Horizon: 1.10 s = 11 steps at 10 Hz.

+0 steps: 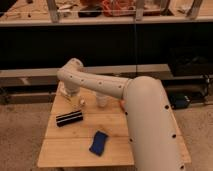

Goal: Place the bottle in the ceramic bowl

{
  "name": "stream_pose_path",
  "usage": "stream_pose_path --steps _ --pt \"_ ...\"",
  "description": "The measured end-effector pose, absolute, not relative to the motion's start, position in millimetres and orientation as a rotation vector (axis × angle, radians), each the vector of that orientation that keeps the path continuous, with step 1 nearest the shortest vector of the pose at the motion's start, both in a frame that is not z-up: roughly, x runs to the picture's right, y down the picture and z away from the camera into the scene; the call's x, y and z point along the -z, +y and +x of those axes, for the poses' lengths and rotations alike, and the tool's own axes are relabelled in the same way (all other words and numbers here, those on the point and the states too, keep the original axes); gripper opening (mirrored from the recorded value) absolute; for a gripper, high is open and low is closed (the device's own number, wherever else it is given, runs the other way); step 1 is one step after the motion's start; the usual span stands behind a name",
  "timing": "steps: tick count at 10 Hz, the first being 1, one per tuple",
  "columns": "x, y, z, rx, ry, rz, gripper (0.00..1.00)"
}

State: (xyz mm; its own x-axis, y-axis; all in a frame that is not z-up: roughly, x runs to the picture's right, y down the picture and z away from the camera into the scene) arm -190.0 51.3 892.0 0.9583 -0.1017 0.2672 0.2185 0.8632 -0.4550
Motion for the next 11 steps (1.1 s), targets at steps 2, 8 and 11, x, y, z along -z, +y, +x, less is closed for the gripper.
stream_pose_path --steps 2,8,11 --pt "-907.4 50.7 -177.8 0.113 -0.278 -0.496 0.8" --pt "-924.2 53.1 -178.8 0.088 -0.321 -0.545 0.8" --pt "-935.1 51.9 -176.2 0.094 -0.335 -0.568 0.8"
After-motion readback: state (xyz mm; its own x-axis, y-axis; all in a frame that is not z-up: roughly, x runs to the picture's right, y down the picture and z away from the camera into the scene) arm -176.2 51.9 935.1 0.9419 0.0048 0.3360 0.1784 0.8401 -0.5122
